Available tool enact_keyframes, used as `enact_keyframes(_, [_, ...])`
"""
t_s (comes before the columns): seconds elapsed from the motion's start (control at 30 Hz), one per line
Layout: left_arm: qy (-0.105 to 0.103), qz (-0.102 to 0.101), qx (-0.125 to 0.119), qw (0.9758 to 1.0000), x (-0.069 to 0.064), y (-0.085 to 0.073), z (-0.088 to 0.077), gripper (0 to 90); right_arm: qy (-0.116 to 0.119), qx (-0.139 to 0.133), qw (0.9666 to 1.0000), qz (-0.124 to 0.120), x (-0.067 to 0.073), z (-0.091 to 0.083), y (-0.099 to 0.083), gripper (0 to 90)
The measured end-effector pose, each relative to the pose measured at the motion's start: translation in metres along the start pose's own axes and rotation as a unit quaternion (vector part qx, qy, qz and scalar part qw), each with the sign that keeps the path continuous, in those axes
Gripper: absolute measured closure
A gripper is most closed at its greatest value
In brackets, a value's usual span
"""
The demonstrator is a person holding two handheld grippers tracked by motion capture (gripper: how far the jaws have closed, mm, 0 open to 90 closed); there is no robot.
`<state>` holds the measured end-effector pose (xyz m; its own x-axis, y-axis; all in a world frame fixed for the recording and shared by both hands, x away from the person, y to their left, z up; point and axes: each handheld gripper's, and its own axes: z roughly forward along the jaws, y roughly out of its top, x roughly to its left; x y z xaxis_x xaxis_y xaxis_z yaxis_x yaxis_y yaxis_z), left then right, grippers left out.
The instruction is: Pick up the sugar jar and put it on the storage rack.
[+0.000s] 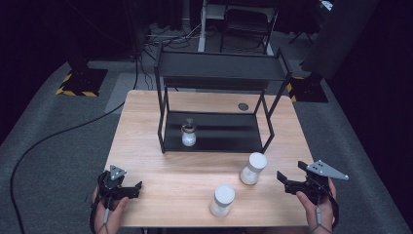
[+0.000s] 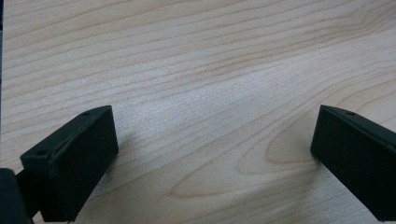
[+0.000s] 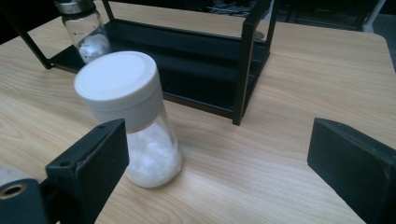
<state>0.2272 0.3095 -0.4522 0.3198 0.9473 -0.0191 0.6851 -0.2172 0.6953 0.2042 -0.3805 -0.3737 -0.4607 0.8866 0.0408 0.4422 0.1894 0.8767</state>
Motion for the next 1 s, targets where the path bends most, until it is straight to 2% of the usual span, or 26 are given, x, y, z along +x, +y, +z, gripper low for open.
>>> enact_keyframes(0.3, [0.000,0.000,0.000,1.0000,0.000,0.000,0.000,0.3,0.023,-0.015,0.9995,-0.015,0.011,-0.005,0.005,5.4])
enact_keyframes(0.4, [0.000,0.000,0.000,1.0000,0.000,0.000,0.000,0.3,0.055,-0.014,0.9984,0.001,0.007,-0.003,0.007,5.6])
enact_keyframes(0.67, [-0.001,0.000,0.000,1.0000,0.000,0.000,0.000,0.3,0.062,-0.015,0.9978,-0.016,0.021,-0.001,0.011,5.6])
enact_keyframes(1.0, [-0.002,0.002,-0.001,1.0000,0.000,0.000,0.000,0.3,0.083,-0.014,0.9959,-0.032,0.035,0.004,0.013,6.0])
